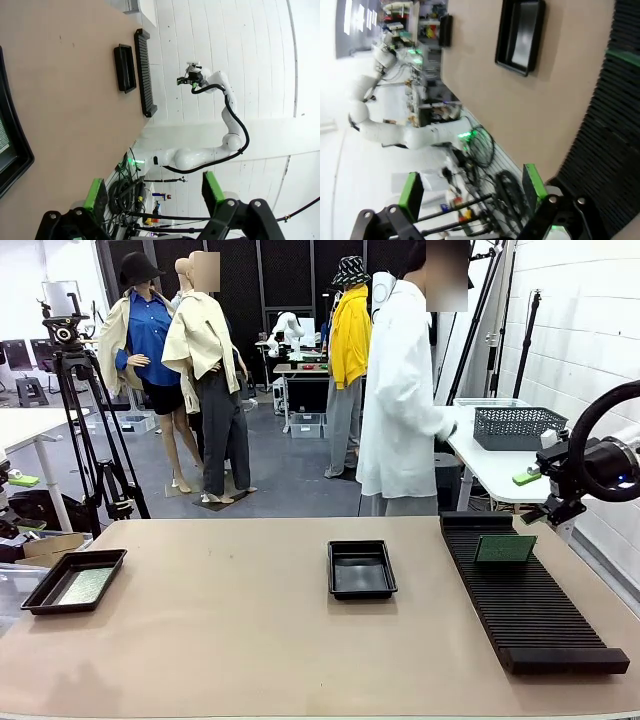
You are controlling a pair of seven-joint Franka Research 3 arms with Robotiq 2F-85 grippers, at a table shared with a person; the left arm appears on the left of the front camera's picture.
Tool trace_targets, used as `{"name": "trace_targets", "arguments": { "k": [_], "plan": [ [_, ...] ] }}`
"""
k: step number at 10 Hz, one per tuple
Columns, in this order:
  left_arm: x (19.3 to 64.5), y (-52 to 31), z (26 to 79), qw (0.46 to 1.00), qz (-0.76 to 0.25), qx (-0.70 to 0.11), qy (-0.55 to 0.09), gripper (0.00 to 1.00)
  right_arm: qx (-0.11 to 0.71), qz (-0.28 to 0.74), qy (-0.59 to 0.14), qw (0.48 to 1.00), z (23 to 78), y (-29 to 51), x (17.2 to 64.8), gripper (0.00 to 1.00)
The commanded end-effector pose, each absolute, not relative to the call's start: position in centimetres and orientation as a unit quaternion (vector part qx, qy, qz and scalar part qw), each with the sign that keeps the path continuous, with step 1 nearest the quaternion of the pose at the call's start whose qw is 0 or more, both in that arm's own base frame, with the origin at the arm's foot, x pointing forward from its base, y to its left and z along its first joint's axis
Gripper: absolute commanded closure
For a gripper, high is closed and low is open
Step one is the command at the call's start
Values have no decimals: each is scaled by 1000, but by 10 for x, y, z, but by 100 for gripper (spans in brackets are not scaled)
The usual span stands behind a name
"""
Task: Inspect and transfer BCBs to ESD trays.
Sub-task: Pick up the Blank PCB from the PCB Rack and place it in the right ESD tray.
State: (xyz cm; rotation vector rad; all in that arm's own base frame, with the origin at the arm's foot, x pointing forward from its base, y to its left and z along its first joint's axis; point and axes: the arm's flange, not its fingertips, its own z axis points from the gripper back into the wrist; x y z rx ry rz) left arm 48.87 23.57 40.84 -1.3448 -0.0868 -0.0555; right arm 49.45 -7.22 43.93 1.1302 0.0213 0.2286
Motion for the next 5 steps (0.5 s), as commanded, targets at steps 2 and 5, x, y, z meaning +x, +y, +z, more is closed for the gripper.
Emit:
{"name": "trace_targets", "arguments": {
  "k": [2,5],
  "plan": [
    [488,236,409,780,-26,-623,-40,0,416,223,-34,881,457,-52,509,0],
    [488,236,409,780,-26,-623,-40,0,320,344,-74,879,483,-37,535,0]
  ]
}}
